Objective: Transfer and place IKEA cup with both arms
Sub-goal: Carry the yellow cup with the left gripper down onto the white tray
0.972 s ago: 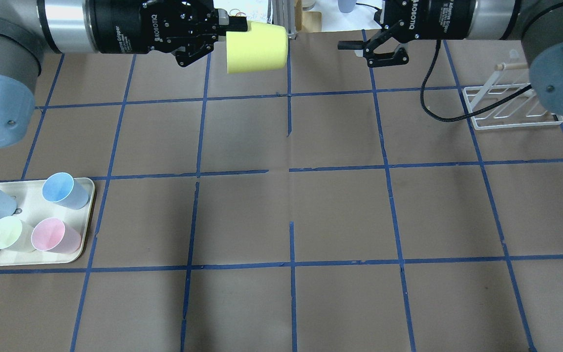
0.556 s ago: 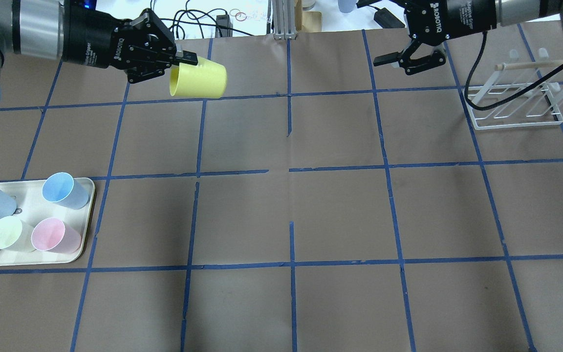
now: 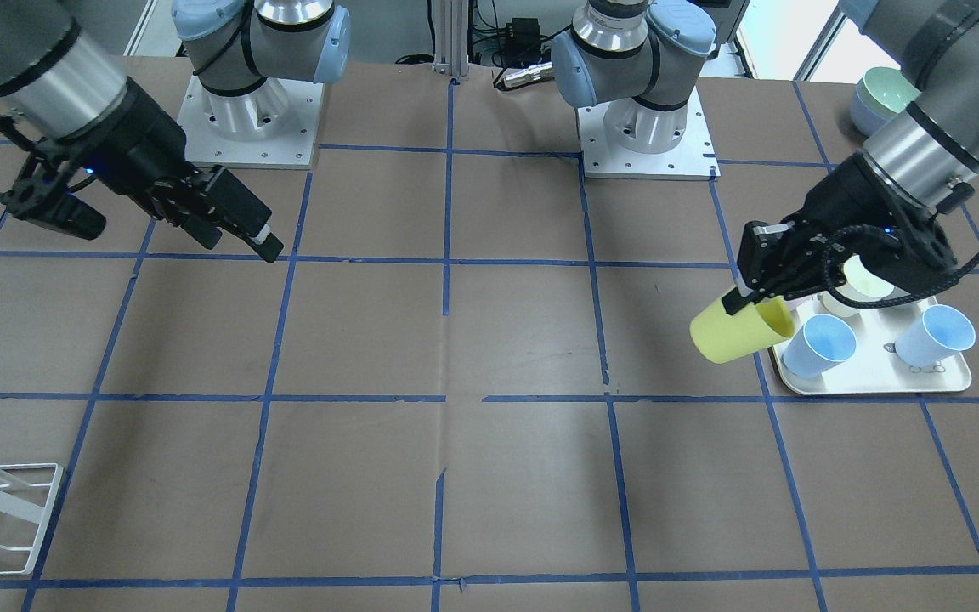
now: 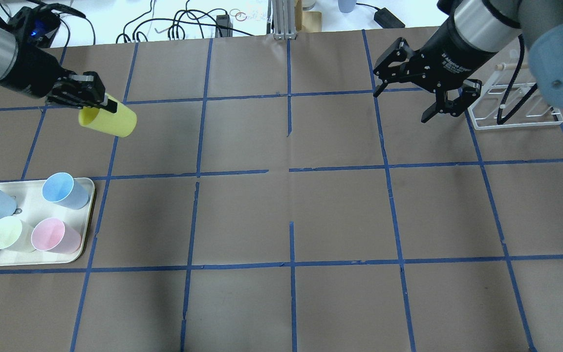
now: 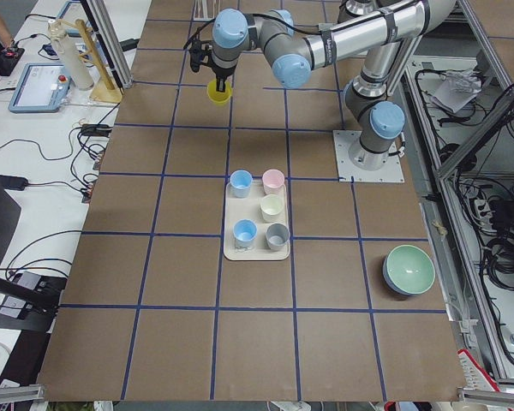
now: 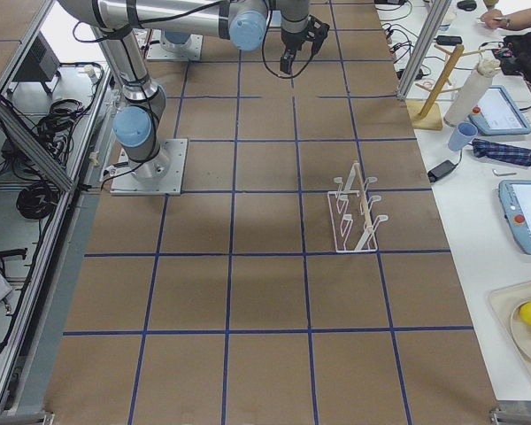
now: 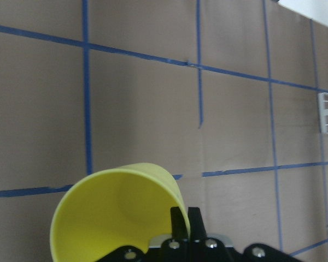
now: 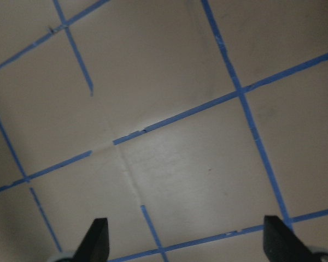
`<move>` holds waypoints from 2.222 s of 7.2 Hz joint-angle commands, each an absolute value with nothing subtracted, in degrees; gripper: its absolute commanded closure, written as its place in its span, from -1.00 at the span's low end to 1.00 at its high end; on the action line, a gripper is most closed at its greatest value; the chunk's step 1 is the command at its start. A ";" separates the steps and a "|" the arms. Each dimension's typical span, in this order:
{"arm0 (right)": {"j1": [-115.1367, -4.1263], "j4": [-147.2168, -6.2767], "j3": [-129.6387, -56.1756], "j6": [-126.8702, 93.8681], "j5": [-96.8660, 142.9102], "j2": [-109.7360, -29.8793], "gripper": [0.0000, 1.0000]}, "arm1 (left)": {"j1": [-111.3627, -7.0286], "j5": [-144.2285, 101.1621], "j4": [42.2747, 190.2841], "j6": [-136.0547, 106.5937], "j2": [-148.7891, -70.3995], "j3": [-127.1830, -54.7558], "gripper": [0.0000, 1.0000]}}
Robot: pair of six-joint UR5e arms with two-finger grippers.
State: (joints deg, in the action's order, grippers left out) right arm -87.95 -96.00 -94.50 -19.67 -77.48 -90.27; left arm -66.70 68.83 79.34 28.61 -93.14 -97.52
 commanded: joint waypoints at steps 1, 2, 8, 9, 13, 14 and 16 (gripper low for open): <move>-90.79 -93.87 -94.57 -18.99 -84.99 -91.14 -1.00 | -60.41 81.08 78.23 40.39 -95.96 -97.47 1.00; -90.79 -93.78 -94.74 -14.72 -87.34 -93.32 -1.00 | -56.90 83.91 76.74 44.69 -97.19 -97.56 1.00; -88.25 -89.47 -94.66 1.39 -90.88 -95.54 -1.00 | -49.83 87.80 71.48 44.04 -106.94 -100.27 1.00; -87.37 -89.39 -94.75 1.58 -90.53 -95.36 -1.00 | -49.66 88.85 68.41 43.77 -108.27 -102.81 1.00; -87.80 -86.84 -95.62 -5.77 -86.24 -97.37 -1.00 | -49.75 94.82 66.79 43.51 -107.76 -103.45 -1.00; -88.93 -86.84 -95.54 -5.45 -86.57 -98.51 -1.00 | -49.92 94.66 68.28 43.51 -106.62 -103.19 -1.00; -90.44 -86.84 -95.71 -5.01 -87.01 -98.79 -1.00 | -50.53 94.04 79.20 43.24 -102.77 -97.86 -1.00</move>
